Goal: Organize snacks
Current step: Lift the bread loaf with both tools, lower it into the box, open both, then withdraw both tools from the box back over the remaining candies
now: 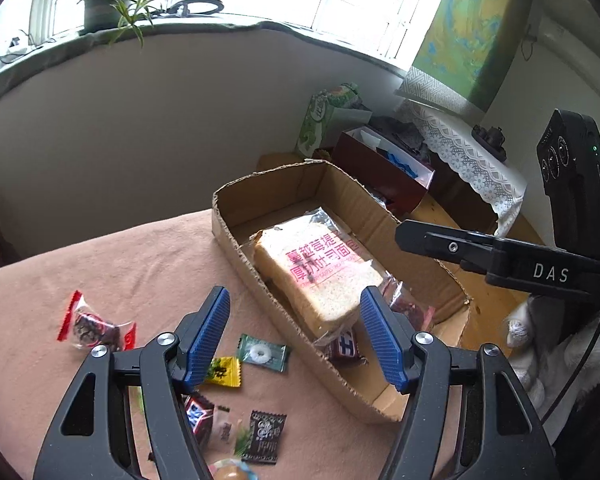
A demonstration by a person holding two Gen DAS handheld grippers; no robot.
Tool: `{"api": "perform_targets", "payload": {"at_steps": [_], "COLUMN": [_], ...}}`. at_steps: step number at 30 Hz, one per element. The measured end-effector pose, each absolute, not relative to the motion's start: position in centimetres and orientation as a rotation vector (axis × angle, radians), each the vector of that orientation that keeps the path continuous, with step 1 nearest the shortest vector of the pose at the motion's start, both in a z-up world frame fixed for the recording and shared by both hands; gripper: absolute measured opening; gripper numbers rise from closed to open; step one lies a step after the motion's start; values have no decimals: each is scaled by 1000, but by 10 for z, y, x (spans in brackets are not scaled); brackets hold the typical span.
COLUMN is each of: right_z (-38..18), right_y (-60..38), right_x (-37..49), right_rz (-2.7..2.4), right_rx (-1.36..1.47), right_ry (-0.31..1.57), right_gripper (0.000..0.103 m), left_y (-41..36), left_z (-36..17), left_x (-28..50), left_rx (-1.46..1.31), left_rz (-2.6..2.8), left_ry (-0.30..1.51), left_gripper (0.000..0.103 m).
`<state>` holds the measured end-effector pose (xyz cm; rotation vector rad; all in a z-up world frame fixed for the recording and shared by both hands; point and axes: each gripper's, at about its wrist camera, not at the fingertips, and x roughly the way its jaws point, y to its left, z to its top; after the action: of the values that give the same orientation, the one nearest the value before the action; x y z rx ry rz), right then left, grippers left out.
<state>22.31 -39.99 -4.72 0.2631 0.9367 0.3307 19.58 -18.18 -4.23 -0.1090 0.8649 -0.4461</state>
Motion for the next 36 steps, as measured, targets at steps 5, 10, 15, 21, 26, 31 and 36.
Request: {"api": "perform_targets", "payload": {"at_steps": [5, 10, 15, 21, 26, 31, 36], "right_z": [-42, -41, -38, -39, -50, -81, -120], "right_y": [-379, -352, -325, -297, -279, -275, -281], "right_x": [196, 171, 148, 126, 108, 107, 118], "right_rz": [344, 373, 413, 467, 487, 442, 393], "right_rx": [270, 253, 218, 196, 221, 270, 379], "right_ry": [914, 908, 894, 908, 929, 991, 1090], "right_gripper": [75, 75, 76, 87, 87, 87, 60], "left_y": [-154, -120, -84, -58, -50, -53, -70], "left_z": [-35, -30, -33, -46, -58, -75, -96], "left_x": [176, 159, 145, 133, 127, 126, 132], "left_rx": [-108, -120, -163, -193, -196, -189, -151], "left_rz": [-444, -417, -358, -321, -319, -349, -439], "left_ry": [847, 828, 823, 842, 861, 889, 940], "left_gripper": [67, 67, 67, 67, 67, 67, 44]}}
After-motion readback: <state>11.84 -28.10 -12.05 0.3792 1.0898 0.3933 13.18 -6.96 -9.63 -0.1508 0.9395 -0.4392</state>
